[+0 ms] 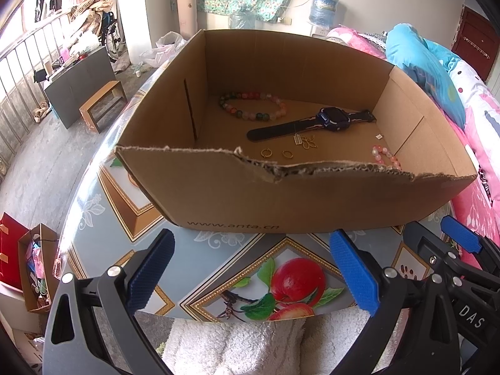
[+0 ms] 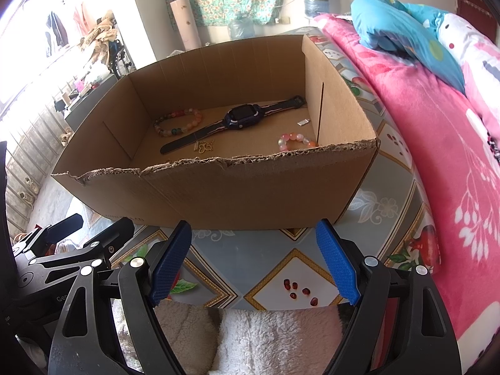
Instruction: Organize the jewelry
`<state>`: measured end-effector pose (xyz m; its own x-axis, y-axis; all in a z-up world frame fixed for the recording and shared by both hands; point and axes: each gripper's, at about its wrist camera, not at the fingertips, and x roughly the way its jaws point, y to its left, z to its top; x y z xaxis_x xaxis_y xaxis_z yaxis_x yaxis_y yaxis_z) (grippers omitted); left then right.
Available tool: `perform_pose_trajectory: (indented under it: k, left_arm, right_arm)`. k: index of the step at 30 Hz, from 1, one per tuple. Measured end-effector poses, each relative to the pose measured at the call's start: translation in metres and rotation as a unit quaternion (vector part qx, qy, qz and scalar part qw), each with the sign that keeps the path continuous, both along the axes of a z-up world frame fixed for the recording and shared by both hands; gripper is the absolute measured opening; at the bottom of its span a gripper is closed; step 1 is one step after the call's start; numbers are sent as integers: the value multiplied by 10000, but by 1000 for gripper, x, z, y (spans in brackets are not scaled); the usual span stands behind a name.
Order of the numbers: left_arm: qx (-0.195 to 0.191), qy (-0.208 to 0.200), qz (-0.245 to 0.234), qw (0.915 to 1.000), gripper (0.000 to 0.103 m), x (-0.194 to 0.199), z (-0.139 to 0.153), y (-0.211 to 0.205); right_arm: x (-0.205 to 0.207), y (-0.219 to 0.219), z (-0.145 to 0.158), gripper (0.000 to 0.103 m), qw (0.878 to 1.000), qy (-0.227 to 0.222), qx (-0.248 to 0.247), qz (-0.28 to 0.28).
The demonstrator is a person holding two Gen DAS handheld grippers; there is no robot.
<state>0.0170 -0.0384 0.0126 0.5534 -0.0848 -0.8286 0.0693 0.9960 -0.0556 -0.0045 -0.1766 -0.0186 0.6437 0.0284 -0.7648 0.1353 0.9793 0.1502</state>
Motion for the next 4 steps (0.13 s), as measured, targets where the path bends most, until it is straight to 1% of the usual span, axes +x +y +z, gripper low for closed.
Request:
perform_pose_trajectory:
  k: [4]
  left_arm:
    - [10,-35,6,10000,97,-1,1,-1]
  right_arm:
    - [0,1,0,78,10000,-2,0,-1]
